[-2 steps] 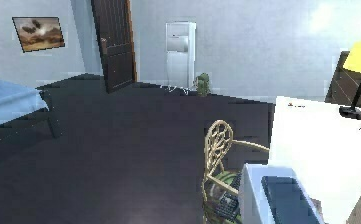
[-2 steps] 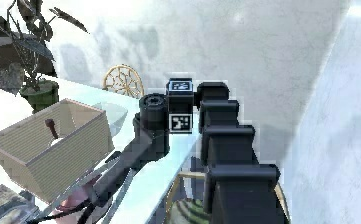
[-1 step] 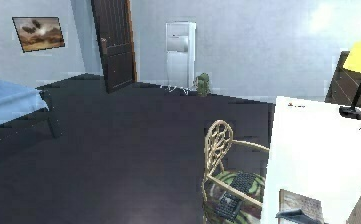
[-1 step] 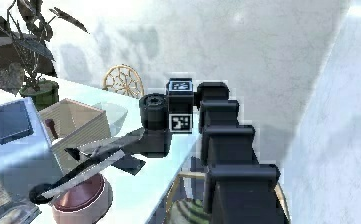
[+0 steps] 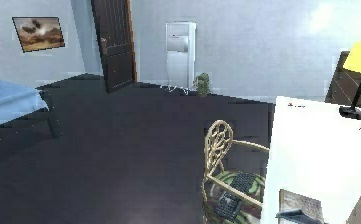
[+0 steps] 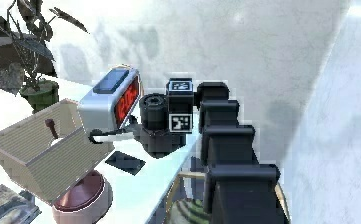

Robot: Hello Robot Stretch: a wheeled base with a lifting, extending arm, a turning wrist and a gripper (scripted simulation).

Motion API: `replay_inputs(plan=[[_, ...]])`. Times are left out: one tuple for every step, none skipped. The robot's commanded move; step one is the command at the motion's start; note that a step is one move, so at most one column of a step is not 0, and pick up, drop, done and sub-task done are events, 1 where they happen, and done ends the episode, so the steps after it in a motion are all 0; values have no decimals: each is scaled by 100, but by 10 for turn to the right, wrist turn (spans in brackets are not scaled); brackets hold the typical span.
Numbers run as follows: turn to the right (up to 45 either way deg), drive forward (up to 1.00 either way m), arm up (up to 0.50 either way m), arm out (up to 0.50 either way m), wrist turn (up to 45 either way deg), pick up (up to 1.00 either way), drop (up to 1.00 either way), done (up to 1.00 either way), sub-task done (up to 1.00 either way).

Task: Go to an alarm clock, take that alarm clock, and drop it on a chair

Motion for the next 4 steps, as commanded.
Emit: replay_inputs(plan=[[0,0,0,0,450,0,0,0,0],[0,0,0,0,180,0,0,0,0],[0,0,-44,0,0,0,0,0,0],[0,0,-32,0,0,0,0,0,0]])
